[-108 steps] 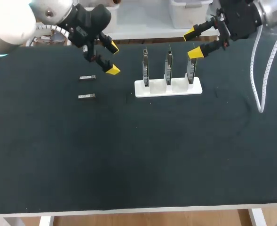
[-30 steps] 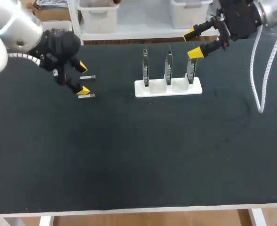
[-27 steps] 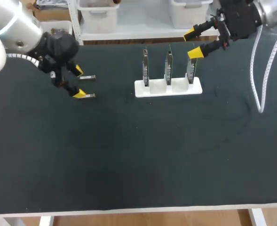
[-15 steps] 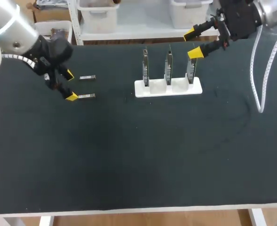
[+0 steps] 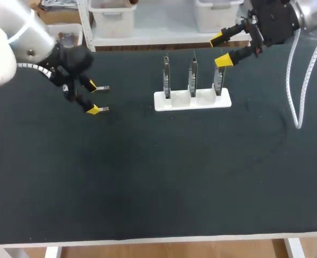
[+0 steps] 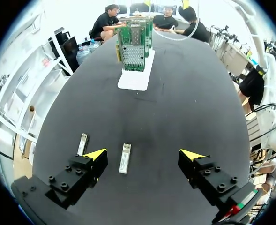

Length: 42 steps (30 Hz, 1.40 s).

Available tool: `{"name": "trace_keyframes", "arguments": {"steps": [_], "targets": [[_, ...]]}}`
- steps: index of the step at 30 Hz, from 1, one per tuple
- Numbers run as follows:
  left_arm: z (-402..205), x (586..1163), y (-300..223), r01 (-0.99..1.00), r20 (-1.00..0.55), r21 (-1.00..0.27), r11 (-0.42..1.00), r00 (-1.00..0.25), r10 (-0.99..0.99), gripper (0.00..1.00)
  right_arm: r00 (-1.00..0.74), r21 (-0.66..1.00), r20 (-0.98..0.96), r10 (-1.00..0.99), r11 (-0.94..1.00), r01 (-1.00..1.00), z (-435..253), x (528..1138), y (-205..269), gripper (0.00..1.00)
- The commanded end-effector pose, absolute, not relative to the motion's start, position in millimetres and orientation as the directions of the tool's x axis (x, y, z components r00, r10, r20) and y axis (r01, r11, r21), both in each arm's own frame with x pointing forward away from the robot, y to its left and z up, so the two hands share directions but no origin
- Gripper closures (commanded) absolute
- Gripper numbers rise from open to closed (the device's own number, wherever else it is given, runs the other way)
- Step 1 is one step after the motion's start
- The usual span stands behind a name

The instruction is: Pick up the optical module with the left hand, and insert it into the network port with the right hand.

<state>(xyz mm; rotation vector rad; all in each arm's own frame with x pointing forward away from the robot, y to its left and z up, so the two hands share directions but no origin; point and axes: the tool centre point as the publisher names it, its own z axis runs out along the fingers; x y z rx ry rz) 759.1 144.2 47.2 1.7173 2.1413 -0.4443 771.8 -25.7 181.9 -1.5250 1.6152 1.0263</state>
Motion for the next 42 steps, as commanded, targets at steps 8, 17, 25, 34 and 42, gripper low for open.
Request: {"name": "trace_keyframes", "arguments": {"steps": [8,17,25,34,42], "targets": [[45.0,765.6,147.8,0.979,-0.468,-0.039,0.199,-0.194,0.862,0.00,-0.081,0.089,-0.884,-0.460,0.006,-0.996,182.3,770.1,-25.7,0.00],[55.5,778.1,148.3,0.988,-0.398,-0.008,0.153,-0.144,0.906,0.00,-0.081,0.089,-0.884,-0.460,0.006,-0.996,182.3,770.1,-25.7,0.00],[50.7,794.1,155.7,0.993,-0.252,-0.063,0.096,-0.109,0.962,0.00,-0.081,0.089,-0.884,-0.460,0.006,-0.996,182.3,770.1,-25.7,0.00],[27.9,795.3,162.7,0.989,-0.209,-0.103,0.107,-0.127,0.970,0.00,-0.081,0.089,-0.884,-0.460,0.006,-0.996,182.3,770.1,-25.7,0.00],[20.4,787.0,162.7,0.986,-0.236,-0.106,0.132,-0.153,0.960,0.00,-0.081,0.089,-0.884,-0.460,0.006,-0.996,182.3,770.1,-25.7,0.00]]}}
